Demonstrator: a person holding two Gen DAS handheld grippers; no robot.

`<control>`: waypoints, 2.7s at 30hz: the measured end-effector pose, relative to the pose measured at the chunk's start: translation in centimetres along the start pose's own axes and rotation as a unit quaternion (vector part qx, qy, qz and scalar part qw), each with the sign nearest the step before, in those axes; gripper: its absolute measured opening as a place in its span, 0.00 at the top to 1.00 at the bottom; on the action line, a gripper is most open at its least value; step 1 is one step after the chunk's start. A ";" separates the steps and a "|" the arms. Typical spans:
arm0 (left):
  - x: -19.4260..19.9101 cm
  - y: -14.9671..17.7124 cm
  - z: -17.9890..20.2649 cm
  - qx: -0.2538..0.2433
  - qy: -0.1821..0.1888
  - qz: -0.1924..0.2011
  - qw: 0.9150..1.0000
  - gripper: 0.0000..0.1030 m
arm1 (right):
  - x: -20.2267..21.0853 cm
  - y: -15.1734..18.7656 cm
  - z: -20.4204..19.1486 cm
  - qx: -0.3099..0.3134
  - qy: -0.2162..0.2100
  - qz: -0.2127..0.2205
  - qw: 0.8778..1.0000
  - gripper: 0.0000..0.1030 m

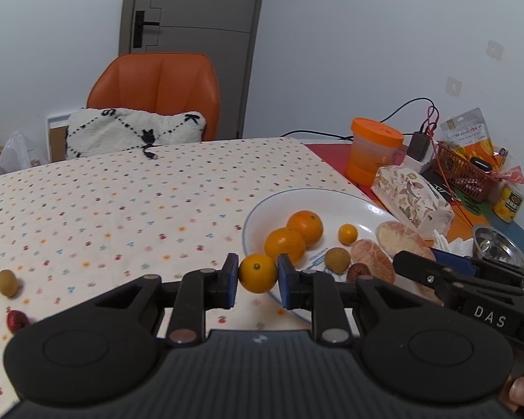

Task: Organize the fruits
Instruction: 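Carry the small orange and pomelo segment to the plate and open both grippers, then move both tools toward the last red plum and kiwi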

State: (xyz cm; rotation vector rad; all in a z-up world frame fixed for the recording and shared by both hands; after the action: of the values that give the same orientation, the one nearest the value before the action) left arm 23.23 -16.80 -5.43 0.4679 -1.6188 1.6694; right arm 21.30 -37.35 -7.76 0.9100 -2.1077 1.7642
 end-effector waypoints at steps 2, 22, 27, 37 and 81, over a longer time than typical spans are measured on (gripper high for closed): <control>-0.4 -0.2 0.4 -0.004 0.004 -0.002 1.000 0.79 | -0.1 0.0 0.1 -0.002 0.000 -0.001 1.000 0.63; 0.5 -0.5 -2.5 0.026 -0.034 0.001 0.999 0.48 | -1.9 -0.4 -2.0 0.008 -0.039 -0.004 0.999 0.62; 1.0 -0.2 -3.4 0.033 -0.040 0.003 0.999 0.44 | -2.3 -0.4 -2.9 0.010 -0.045 -0.008 0.999 0.39; 2.0 0.3 -4.3 0.039 -0.044 0.011 0.998 0.38 | -1.5 -0.2 -3.2 0.009 -0.038 -0.008 0.999 0.23; 7.8 4.7 -13.8 0.127 -0.141 0.029 0.981 0.08 | -2.8 0.0 -10.6 0.039 -0.115 -0.033 0.992 0.00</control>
State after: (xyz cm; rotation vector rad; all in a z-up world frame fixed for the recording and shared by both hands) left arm 18.00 -1.12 -4.96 0.8226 -1.6348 1.9343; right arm 21.36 -26.48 -6.76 1.2427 -2.1269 1.7961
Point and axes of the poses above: each gripper's, at about its wrist camera, not at the fingertips, and x roughly against the way its jaws point, z to its right, y to its underside, the point moved 2 cm from there along -x, roughly the way its jaws point, and after that the axes turned 12 degrees about -z, right-handed, at the moved point
